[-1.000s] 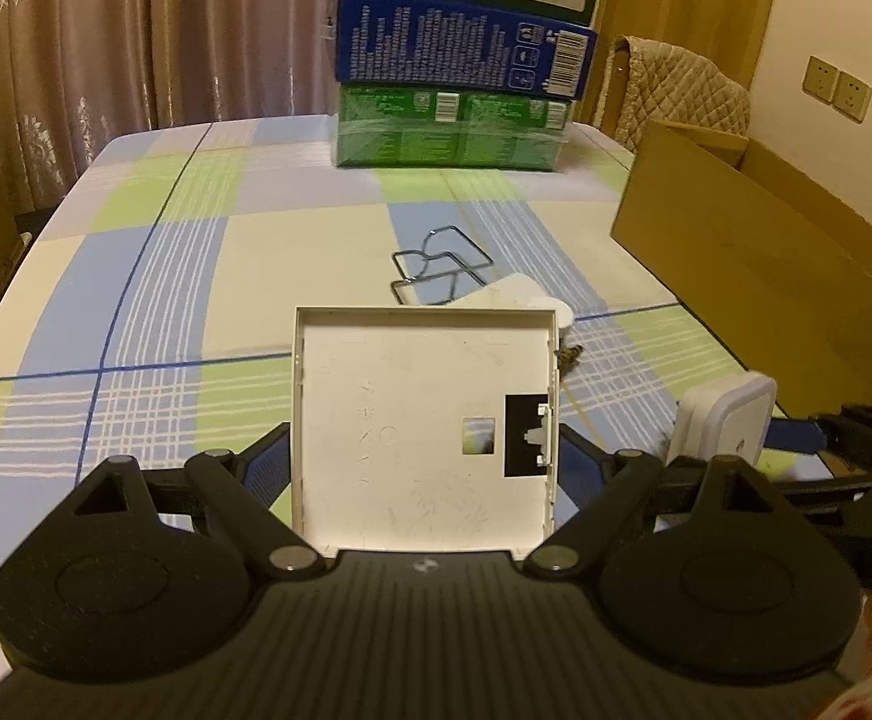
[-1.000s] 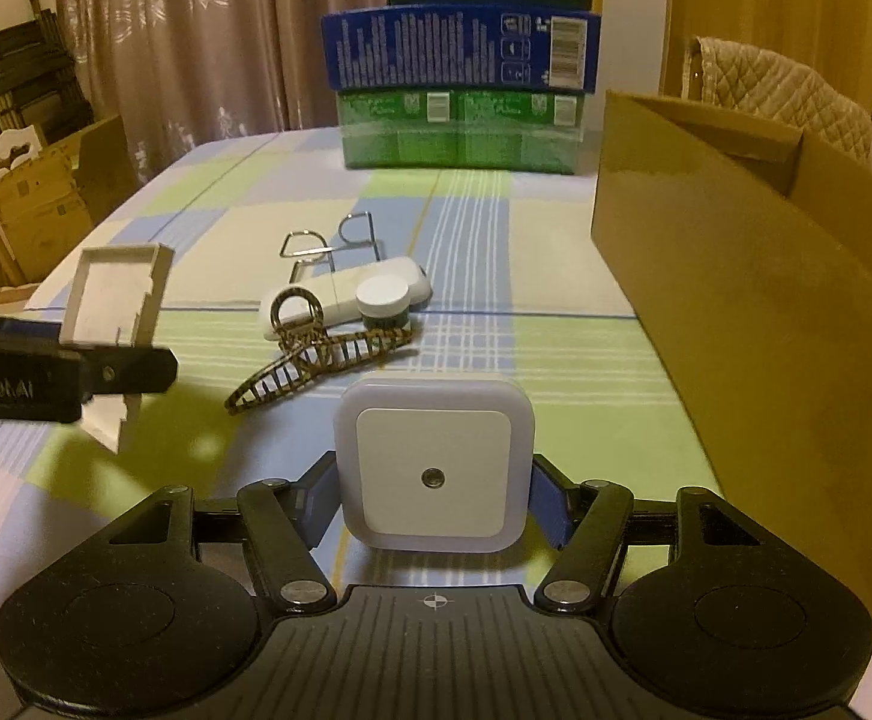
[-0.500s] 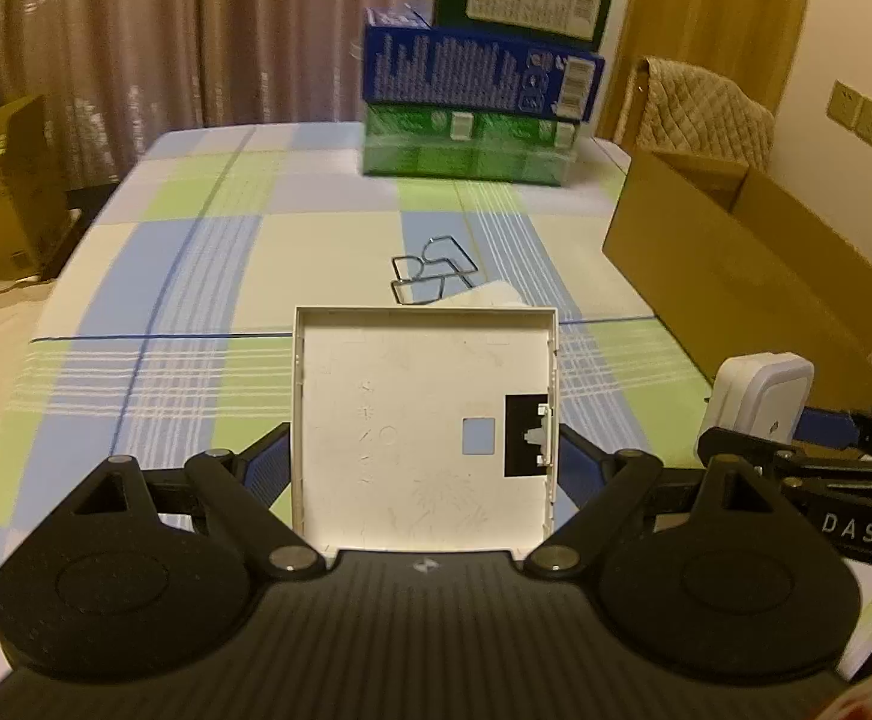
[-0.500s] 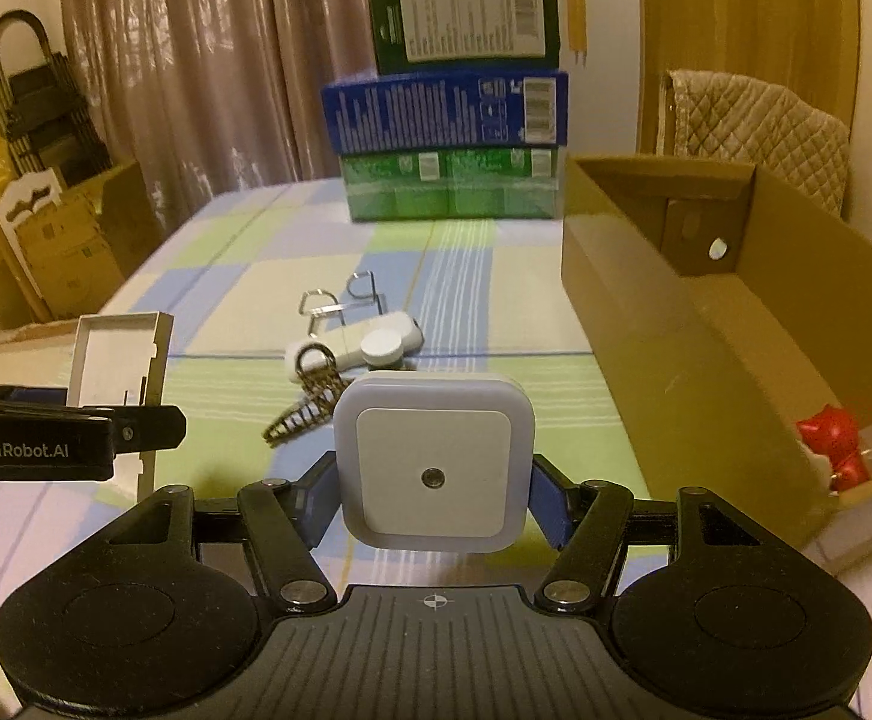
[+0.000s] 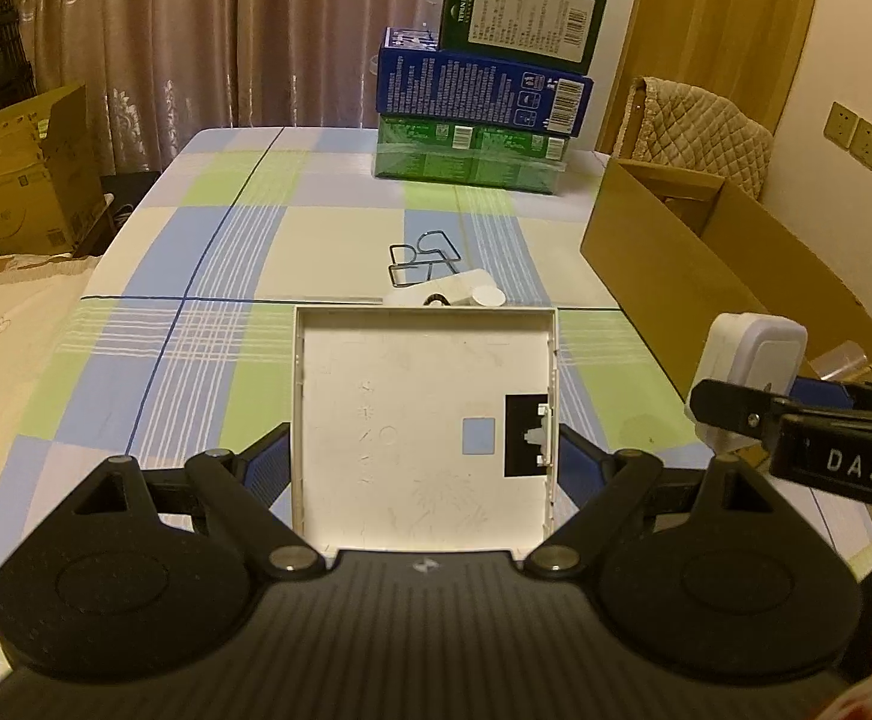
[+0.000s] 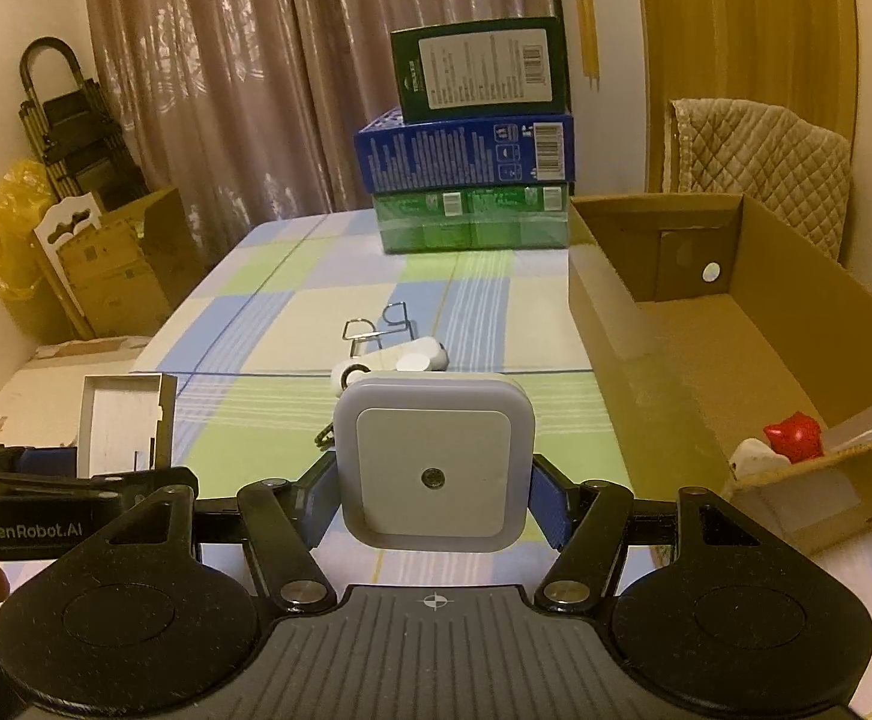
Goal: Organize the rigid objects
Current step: 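Carry the white lid and square night light with both tools over the cardboard box, then open the left tool to drop the lid while the right tool releases the night light into the box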
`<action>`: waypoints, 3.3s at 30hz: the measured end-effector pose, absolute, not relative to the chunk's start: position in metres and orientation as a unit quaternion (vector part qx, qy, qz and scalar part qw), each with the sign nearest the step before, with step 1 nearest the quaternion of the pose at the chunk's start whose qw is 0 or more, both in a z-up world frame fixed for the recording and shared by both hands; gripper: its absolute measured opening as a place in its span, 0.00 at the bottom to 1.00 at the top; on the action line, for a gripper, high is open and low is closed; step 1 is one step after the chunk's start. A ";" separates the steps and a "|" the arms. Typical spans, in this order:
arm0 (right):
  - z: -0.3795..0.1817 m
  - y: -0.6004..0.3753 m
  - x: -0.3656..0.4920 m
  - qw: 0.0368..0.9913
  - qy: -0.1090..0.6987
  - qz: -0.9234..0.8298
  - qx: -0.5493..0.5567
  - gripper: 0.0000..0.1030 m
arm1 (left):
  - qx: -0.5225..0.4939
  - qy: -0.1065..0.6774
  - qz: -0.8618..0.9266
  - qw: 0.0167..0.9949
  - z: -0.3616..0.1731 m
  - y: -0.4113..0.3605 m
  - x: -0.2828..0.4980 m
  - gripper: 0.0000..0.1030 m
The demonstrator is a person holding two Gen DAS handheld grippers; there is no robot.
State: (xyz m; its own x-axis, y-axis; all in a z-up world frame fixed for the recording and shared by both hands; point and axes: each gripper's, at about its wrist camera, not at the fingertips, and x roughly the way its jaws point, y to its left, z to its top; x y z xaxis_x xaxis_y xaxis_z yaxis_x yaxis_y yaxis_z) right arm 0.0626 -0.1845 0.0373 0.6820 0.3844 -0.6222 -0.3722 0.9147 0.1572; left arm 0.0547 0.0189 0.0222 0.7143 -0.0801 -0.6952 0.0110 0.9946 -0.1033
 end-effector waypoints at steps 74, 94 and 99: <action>0.082 -0.372 0.113 0.949 0.294 0.094 0.059 0.60 | 0.017 0.342 -0.185 0.921 0.063 -0.180 0.127 0.83; 0.050 -0.426 0.189 0.929 0.343 0.085 0.108 0.60 | 0.052 0.365 -0.233 0.900 0.035 -0.243 0.207 0.83; 0.045 -0.431 0.193 0.926 0.348 0.083 0.119 0.60 | 0.052 0.370 -0.237 0.897 0.028 -0.246 0.216 0.83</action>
